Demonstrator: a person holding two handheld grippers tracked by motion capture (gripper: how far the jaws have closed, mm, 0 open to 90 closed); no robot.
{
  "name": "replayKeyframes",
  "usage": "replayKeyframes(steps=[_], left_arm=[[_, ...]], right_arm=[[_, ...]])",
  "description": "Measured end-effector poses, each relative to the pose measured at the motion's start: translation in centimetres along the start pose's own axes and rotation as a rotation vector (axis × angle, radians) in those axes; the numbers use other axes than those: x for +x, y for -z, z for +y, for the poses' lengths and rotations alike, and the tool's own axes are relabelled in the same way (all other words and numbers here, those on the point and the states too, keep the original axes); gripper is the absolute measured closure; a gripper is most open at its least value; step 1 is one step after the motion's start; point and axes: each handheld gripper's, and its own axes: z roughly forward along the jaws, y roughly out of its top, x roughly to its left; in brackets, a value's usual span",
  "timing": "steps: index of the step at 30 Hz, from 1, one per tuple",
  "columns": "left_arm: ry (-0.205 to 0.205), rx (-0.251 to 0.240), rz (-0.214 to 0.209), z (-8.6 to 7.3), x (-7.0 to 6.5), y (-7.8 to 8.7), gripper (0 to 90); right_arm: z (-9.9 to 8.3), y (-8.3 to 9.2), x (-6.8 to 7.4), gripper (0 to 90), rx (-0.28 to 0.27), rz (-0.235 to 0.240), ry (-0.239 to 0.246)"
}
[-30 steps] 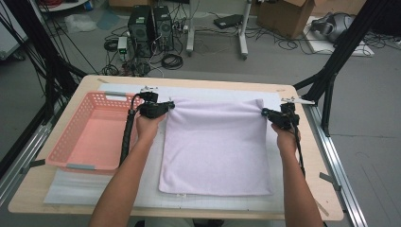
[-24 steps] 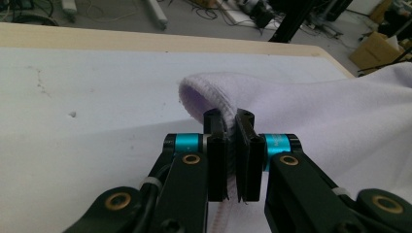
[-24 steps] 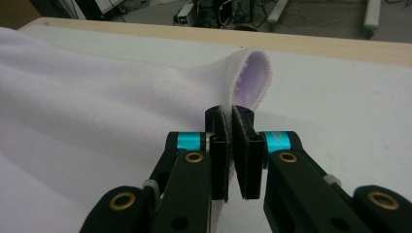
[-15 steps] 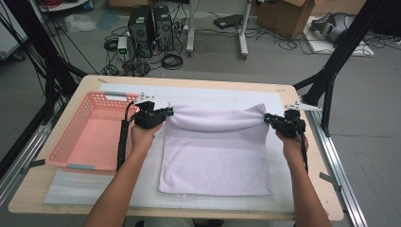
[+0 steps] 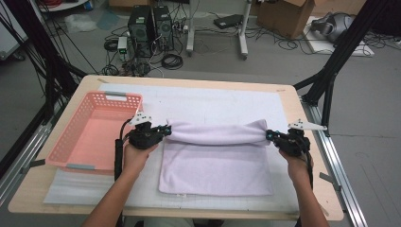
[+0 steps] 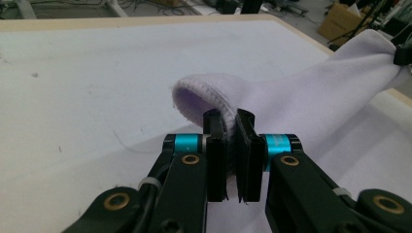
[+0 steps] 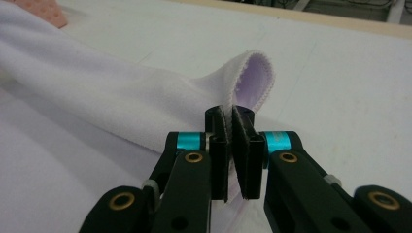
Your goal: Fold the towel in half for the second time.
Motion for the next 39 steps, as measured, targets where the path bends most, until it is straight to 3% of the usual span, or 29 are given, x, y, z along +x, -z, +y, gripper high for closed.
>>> replayKeyframes(steps=[10, 12, 15, 16, 18, 21, 24, 27, 29, 30, 32, 33, 34, 39], left_arm=[[-0.002, 0.073, -0.005, -2.8, -0.3, 0.3, 84.0], [-0.005, 0.087, 0.017, -3.0, -0.4, 0.1, 81.7], [0.005, 0.077, 0.050, -2.8, -0.3, 0.0, 57.2], [0.000, 0.064, 0.060, -2.6, -0.3, 0.0, 52.5], [-0.002, 0.032, 0.073, -2.0, -0.1, 0.0, 45.1], [0.003, 0.009, 0.063, -1.2, 0.4, -0.3, 42.4], [0.015, 0.035, 0.056, -0.7, 0.7, -1.3, 42.6], [0.026, 0.078, 0.047, -0.8, 0.7, -2.5, 44.8], [0.050, 0.115, 0.057, -1.0, 0.8, -3.0, 51.0], [0.072, 0.145, 0.061, -1.2, 0.9, -3.2, 60.5], [0.080, 0.167, 0.066, -1.3, 0.9, -3.3, 79.3], [0.060, 0.160, 0.066, -1.3, 0.7, -3.1, 82.5], [0.042, 0.147, 0.066, -1.2, 0.4, -2.9, 83.2], [-0.005, 0.087, 0.037, -0.7, -0.3, -1.1, 83.5]], right_arm=[[-3.1, 0.3, 0.4, 85.4, 0.057, 0.012, -0.004], [-3.4, 0.1, 0.5, 85.4, 0.081, 0.009, 0.006], [-3.5, 0.1, 0.4, 80.2, 0.086, 0.004, -0.004], [-3.4, 0.2, 0.4, 71.9, 0.082, -0.004, -0.011], [-3.0, 0.4, 0.2, 63.5, 0.068, -0.025, -0.037], [-2.2, 0.7, -0.1, 54.7, 0.025, -0.046, -0.068], [-1.0, 0.3, -0.4, 48.6, 0.018, -0.044, -0.088], [0.4, -1.0, -0.6, 44.5, 0.061, -0.042, -0.078], [0.9, -1.9, -0.6, 44.0, 0.084, -0.035, -0.082], [1.0, -2.4, -0.6, 44.8, 0.102, -0.037, -0.079], [1.1, -3.2, -0.8, 60.6, 0.140, -0.034, -0.068], [1.0, -3.4, -0.8, 73.4, 0.157, -0.019, -0.062], [1.0, -3.3, -0.7, 80.3, 0.162, -0.011, -0.045], [0.6, -1.8, 0.2, 83.5, 0.105, -0.028, 0.019]])
